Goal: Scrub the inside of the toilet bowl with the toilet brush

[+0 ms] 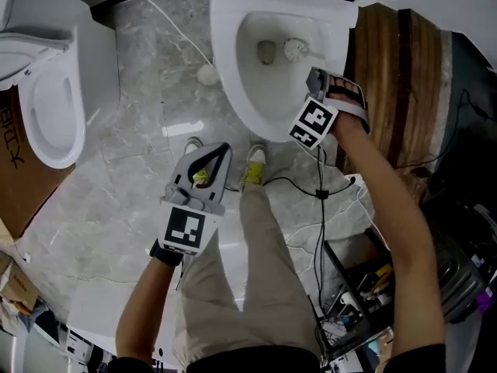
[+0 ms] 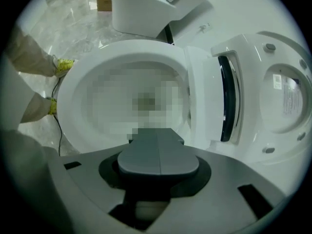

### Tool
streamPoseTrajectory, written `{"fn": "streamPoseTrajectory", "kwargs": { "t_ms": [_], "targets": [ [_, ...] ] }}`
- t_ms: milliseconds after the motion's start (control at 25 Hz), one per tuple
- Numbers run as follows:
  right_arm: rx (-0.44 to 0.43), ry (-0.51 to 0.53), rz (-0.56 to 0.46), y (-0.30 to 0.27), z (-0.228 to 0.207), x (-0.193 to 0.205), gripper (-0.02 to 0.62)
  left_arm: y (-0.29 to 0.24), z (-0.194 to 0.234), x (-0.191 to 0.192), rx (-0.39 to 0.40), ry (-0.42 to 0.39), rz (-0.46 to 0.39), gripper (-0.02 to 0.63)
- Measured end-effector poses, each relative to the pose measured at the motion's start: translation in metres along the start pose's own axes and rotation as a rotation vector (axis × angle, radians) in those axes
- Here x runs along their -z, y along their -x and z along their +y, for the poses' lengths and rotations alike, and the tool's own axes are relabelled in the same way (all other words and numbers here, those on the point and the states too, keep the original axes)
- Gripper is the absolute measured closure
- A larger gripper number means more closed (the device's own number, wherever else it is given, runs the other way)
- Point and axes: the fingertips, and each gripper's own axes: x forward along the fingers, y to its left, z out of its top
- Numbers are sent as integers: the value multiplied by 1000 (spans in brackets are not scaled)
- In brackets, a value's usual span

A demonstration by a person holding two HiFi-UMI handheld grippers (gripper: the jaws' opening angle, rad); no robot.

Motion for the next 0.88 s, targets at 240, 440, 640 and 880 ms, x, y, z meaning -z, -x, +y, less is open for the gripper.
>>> {"fn": "streamPoseTrajectory", "kwargs": {
  "t_ms": [240, 440, 640, 880],
  "targets": [
    [-95, -90, 20, 22, 23, 7, 434, 8, 6, -3, -10, 13, -16, 589],
    [-164, -176, 12, 36, 36, 9, 434, 17, 6, 6, -9, 18, -9, 589],
    [-239, -244, 24, 55, 51, 5, 434, 31, 12, 9, -16, 32, -11, 589],
    [-323, -266, 30, 84, 67, -6, 434, 53, 33, -5, -16, 58, -54, 589]
  ]
}}
